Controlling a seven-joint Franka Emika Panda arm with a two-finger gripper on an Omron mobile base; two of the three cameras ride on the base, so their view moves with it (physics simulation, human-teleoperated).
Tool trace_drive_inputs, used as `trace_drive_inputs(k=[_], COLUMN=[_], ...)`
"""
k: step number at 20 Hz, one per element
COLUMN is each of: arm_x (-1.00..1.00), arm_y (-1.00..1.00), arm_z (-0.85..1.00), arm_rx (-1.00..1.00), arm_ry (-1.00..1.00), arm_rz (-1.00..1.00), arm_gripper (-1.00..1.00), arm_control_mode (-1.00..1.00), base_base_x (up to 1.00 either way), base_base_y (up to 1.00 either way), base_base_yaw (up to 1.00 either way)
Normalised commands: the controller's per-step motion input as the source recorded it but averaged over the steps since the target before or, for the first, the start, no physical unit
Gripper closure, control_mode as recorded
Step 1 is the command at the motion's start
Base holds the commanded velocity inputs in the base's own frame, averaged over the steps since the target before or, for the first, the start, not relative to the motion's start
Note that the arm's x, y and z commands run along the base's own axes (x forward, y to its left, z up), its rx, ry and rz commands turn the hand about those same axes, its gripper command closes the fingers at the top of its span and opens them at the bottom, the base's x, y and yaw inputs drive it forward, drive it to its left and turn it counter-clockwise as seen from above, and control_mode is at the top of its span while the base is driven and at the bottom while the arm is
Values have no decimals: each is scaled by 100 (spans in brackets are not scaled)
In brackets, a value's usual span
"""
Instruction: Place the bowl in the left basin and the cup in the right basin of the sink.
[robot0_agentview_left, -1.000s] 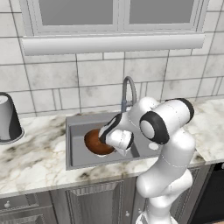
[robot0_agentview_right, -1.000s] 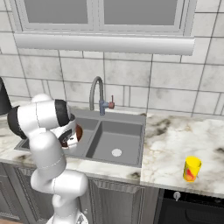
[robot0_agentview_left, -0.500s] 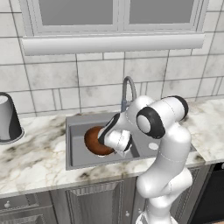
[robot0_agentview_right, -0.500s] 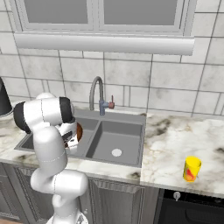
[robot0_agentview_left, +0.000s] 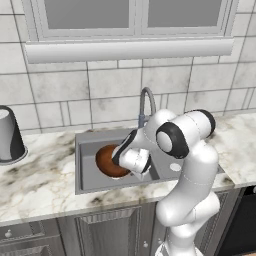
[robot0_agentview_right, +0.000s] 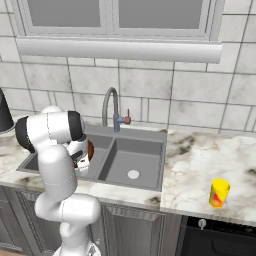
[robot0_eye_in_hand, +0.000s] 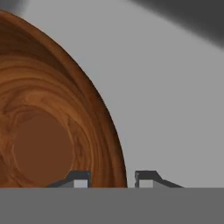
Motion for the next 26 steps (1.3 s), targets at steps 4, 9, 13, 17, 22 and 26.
trace_drive_inputs(k=[4, 9, 13, 17, 22, 26], arm_x=[0, 0, -13, -17, -9, -11], arm_y=[0, 0, -10, -14, -6, -1], arm_z=[2, 30, 54, 58, 53, 54], arm_rx=[0, 0, 0, 0, -1, -3], arm_ry=[-1, -3, -1, 0, 0, 3], arm_rz=[0, 0, 0, 0, 0, 2], arm_gripper=[-100, -100, -100, -100, -100, -100], arm_control_mode=[-100, -100, -100, -100, -100, -100], base_base_x=[0, 0, 0, 0, 0, 0], base_base_y=[0, 0, 0, 0, 0, 0], base_base_yaw=[0, 0, 0, 0, 0, 0])
